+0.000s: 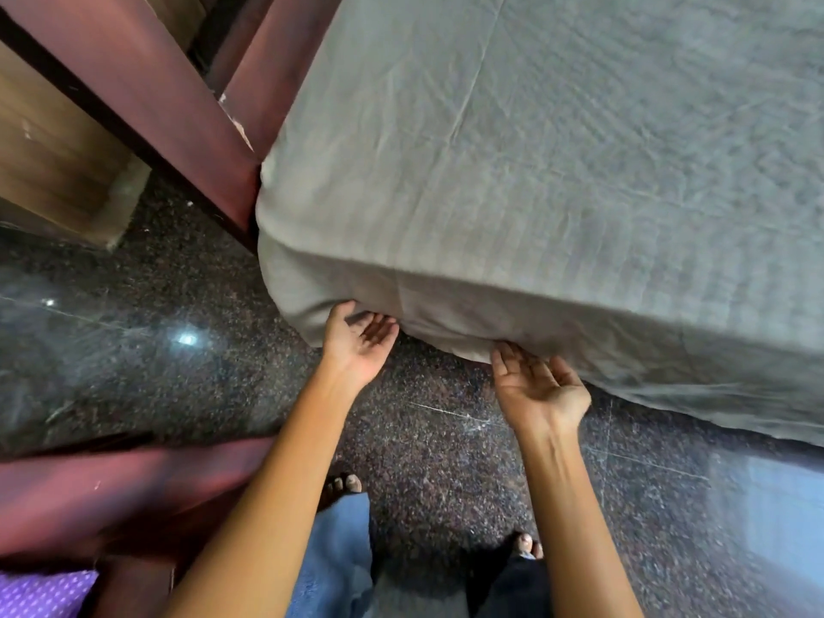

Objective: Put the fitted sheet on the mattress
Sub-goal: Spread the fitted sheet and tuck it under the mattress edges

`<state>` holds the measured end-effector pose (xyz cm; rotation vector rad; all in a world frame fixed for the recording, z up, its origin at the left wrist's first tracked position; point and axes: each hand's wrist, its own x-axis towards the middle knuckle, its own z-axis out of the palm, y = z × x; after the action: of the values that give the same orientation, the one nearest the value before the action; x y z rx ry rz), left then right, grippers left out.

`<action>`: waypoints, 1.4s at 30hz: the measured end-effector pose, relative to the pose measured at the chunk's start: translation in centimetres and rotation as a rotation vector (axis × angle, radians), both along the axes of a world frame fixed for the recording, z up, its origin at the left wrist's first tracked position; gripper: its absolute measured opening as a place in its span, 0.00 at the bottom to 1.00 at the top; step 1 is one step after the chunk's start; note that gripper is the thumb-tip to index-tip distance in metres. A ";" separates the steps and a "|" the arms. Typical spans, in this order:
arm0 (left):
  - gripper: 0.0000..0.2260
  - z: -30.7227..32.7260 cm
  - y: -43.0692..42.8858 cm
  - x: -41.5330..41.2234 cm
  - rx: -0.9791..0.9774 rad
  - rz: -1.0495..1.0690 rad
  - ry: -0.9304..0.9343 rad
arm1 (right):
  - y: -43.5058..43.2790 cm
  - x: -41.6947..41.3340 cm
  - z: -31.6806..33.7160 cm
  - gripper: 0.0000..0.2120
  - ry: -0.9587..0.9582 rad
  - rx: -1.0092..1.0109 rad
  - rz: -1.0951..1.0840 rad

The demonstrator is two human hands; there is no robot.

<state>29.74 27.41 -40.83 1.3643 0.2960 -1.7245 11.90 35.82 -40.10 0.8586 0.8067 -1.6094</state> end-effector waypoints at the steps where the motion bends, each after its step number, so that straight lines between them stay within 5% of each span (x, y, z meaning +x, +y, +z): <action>1: 0.15 -0.5 0.1 0.2 -0.009 0.000 0.023 | 0.0 0.1 -0.2 0.26 0.005 0.003 -0.008; 18: 0.12 -2.3 -1.8 -1.3 -0.188 -0.039 0.025 | -2.0 0.0 -2.1 0.19 0.050 -0.103 0.036; 27: 0.09 -1.9 -1.8 -1.7 -0.105 0.002 -0.032 | -2.4 -0.2 -2.5 0.04 0.060 -0.103 0.033; 32: 0.11 -1.3 -1.5 -1.7 -0.090 0.030 0.032 | -2.3 -0.2 -2.6 0.13 -0.005 -0.181 -0.017; 36: 0.16 -1.5 -1.6 -0.7 -0.029 -0.258 -0.305 | -2.1 -0.8 -1.8 0.10 0.007 -0.170 0.054; 39: 0.14 -1.8 -1.0 0.2 0.019 -0.420 -0.538 | -1.7 -0.4 -0.9 0.20 0.096 -0.081 0.178; 42: 0.12 -1.8 0.0 1.1 0.005 -0.434 -0.520 | -1.1 0.2 -1.1 0.06 0.180 0.038 0.273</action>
<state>30.83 27.38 -42.65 1.9199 -0.3090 -1.6197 12.12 34.71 -41.15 0.6049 1.0373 -1.4452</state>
